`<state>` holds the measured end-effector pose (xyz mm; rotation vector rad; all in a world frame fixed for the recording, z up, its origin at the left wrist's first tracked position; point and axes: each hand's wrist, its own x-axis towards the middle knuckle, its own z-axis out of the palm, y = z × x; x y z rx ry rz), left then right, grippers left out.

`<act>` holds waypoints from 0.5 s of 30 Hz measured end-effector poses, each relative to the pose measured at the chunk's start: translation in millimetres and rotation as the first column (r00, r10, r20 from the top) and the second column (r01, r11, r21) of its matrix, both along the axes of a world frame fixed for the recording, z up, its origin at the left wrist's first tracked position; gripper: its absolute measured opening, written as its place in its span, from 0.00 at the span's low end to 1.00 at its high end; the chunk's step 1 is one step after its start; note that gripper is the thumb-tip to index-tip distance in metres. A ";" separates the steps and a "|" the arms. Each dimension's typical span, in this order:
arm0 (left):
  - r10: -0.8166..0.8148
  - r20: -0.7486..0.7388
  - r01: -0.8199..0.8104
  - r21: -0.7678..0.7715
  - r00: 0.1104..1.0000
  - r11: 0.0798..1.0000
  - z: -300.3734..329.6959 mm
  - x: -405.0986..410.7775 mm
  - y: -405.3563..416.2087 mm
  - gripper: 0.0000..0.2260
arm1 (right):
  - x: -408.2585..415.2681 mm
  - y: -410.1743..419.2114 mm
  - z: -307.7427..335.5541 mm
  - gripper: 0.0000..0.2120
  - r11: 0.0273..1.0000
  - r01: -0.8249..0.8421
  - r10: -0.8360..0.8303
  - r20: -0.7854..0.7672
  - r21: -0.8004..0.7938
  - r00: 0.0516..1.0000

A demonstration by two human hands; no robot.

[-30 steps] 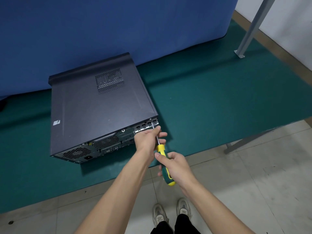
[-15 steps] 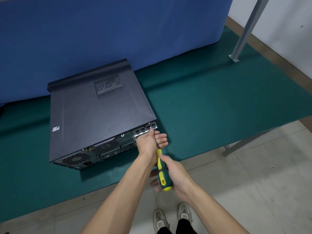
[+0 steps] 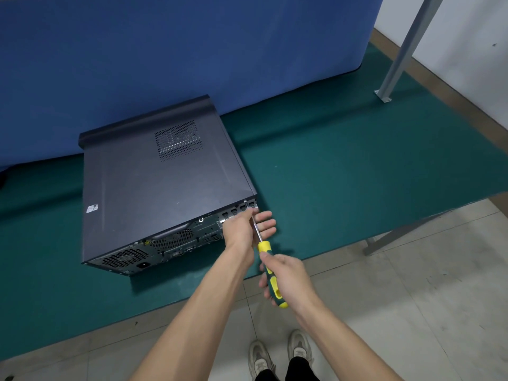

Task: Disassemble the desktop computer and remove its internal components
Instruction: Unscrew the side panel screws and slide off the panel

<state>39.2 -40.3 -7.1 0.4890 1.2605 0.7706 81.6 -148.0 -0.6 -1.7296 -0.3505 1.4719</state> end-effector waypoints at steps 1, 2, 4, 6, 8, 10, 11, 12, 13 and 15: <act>0.022 -0.011 -0.022 0.007 1.000 1.000 2.1 0.0 3.0 0.08 | -1.2 0.7 -2.0 0.13 1.000 -0.006 0.007 0.111 -0.012 0.994; 0.049 -0.029 -0.048 0.014 0.998 0.999 4.1 0.6 6.6 0.06 | -1.8 1.2 -4.1 0.13 0.999 -0.022 0.031 0.235 -0.042 0.971; 0.089 -0.068 -0.089 0.008 0.994 0.996 6.5 3.8 13.4 0.05 | -1.0 0.7 -6.8 0.15 0.987 -0.058 0.120 0.453 -0.147 0.883; 0.121 -0.092 -0.122 -0.009 0.988 0.992 8.1 7.1 17.1 0.06 | 0.3 0.2 -5.8 0.15 0.972 -0.087 0.197 0.563 -0.216 0.802; 0.175 -0.086 -0.179 -0.035 0.981 0.983 8.0 10.1 18.9 0.05 | 0.4 0.0 -6.8 0.16 0.969 -0.111 0.225 0.605 -0.220 0.764; 0.232 -0.068 -0.235 -0.043 0.970 0.971 5.3 11.1 19.1 0.04 | 1.0 -1.2 -8.1 0.17 0.971 -0.120 0.227 0.629 -0.209 0.744; 0.248 -0.061 -0.250 -0.035 0.967 0.968 3.8 11.4 18.6 0.04 | 3.1 -1.9 -8.8 0.17 0.971 -0.119 0.225 0.638 -0.205 0.736; 0.254 -0.057 -0.255 -0.022 0.966 0.967 2.0 11.5 17.9 0.05 | 6.0 -2.3 -8.8 0.16 0.972 -0.118 0.224 0.648 -0.203 0.728; 0.252 -0.052 -0.253 -0.010 0.966 0.967 0.3 10.9 16.9 0.05 | 9.6 -2.7 -8.5 0.15 0.972 -0.120 0.225 0.659 -0.201 0.718; 0.241 -0.037 -0.241 -0.001 0.970 0.970 -0.8 8.6 15.0 0.05 | 17.3 -2.5 -8.1 0.12 0.969 -0.130 0.240 0.681 -0.209 0.692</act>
